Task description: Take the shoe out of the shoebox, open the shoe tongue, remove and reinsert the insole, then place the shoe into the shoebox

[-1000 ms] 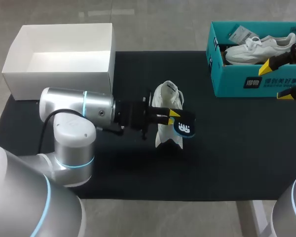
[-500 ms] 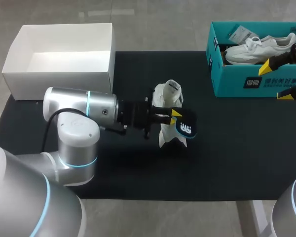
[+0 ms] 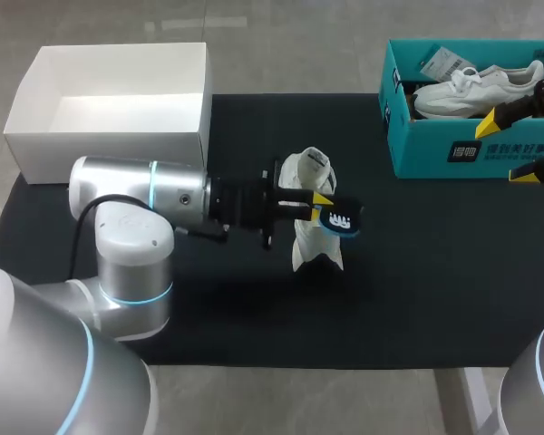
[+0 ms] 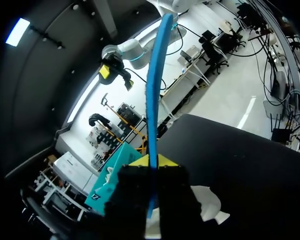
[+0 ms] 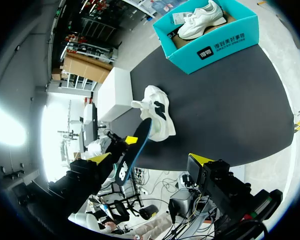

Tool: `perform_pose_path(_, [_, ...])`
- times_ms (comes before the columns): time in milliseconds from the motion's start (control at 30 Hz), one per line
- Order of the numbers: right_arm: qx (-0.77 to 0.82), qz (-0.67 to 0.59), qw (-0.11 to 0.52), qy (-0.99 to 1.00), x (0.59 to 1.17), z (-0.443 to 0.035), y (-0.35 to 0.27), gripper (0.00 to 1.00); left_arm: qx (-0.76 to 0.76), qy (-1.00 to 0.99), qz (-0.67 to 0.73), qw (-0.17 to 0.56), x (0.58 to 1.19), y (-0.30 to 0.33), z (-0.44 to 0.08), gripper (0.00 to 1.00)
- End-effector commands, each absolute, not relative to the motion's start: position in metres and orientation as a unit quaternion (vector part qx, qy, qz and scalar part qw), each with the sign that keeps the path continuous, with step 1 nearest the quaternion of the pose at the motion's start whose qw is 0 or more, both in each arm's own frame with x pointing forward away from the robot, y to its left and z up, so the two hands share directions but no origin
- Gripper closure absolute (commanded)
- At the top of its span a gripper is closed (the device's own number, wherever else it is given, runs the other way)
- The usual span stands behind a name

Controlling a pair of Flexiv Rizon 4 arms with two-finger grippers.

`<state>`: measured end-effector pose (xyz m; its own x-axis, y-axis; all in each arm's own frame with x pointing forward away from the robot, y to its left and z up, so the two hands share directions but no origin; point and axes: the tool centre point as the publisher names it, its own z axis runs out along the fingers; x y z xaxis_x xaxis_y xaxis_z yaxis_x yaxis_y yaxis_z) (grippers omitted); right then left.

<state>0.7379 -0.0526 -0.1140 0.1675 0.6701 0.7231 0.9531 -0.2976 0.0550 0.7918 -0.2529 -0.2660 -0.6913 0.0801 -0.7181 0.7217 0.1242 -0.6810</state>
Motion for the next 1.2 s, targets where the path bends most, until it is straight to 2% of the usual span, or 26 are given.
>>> perform_pose_path(33, [-0.735, -0.331, 0.213, -0.553, 0.739, -0.114, -0.051, 0.0, 0.28, 0.702, -0.601, 0.261, 0.801, -0.264, -0.275, 1.0])
perform_pose_path(633, [-0.735, -0.331, 0.213, -0.553, 0.739, -0.114, -0.051, 0.0, 0.271, 0.716, -0.592, 0.252, 0.809, -0.261, -0.29, 1.0])
perform_pose_path(1200, [-0.735, -0.331, 0.213, -0.553, 0.739, -0.114, -0.051, 0.0, 0.297, 0.704, -0.588, 0.266, 0.79, -0.237, -0.253, 1.0])
